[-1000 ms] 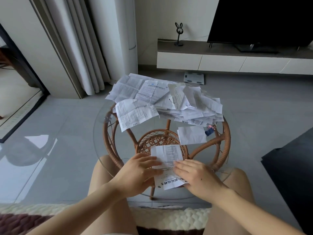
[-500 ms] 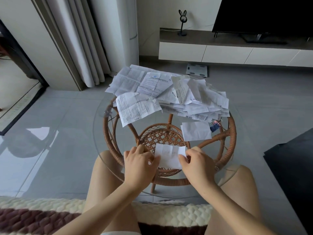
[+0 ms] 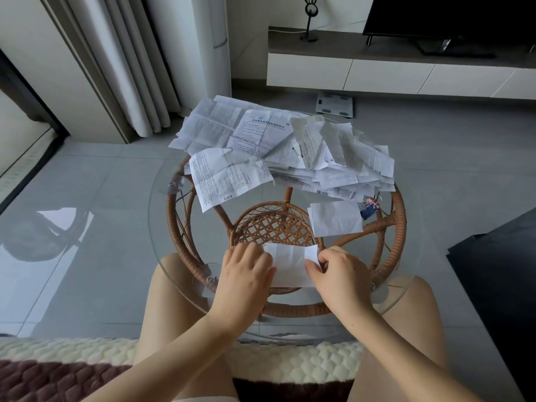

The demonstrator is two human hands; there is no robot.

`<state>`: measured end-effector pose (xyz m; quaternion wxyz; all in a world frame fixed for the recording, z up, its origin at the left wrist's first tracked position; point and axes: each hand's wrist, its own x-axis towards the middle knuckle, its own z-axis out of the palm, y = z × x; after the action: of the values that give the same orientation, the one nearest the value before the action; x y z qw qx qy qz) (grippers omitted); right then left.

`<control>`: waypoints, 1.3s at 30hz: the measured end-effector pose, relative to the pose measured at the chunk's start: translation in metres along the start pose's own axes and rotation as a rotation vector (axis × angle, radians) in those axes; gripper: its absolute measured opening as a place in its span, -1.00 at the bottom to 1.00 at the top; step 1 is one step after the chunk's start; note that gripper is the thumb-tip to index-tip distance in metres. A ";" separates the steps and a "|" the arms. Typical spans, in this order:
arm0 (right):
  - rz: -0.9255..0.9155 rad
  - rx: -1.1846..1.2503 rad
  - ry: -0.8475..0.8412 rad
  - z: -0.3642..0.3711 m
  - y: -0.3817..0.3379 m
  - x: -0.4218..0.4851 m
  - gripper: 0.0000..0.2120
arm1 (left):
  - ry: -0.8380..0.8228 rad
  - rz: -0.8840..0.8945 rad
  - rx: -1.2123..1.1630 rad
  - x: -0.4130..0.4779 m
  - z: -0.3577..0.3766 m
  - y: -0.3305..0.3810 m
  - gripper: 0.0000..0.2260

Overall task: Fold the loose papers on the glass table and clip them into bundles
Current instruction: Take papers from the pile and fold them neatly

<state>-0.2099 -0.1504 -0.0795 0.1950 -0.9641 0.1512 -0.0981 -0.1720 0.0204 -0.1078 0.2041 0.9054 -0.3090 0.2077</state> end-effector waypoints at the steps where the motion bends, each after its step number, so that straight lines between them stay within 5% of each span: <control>1: 0.007 -0.002 -0.002 -0.001 0.000 0.000 -0.63 | -0.001 0.120 -0.039 -0.001 0.000 0.001 -0.85; 6: 0.013 -0.010 0.000 -0.004 -0.002 0.001 -0.73 | -0.156 0.359 -0.124 -0.003 0.002 -0.002 -0.70; 20: 0.020 -0.038 -0.006 -0.005 -0.004 0.001 -0.74 | -0.346 0.193 -0.200 -0.002 -0.002 -0.003 -0.50; 27: 0.026 -0.051 0.003 -0.004 -0.007 -0.003 -0.77 | -0.334 0.171 -0.209 -0.001 -0.003 -0.009 -0.56; 32: -0.039 -0.166 0.064 0.015 -0.024 -0.027 -0.34 | -0.325 0.186 -0.201 0.003 -0.002 -0.012 -0.64; 39: 0.009 -0.131 0.147 0.008 0.007 -0.036 -0.30 | -0.369 0.220 -0.123 0.007 -0.009 -0.015 -0.58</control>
<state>-0.2436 -0.1419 -0.0946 0.1204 -0.9643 0.1755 -0.1579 -0.1598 0.0326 -0.1004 0.1749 0.8748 -0.4499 0.0403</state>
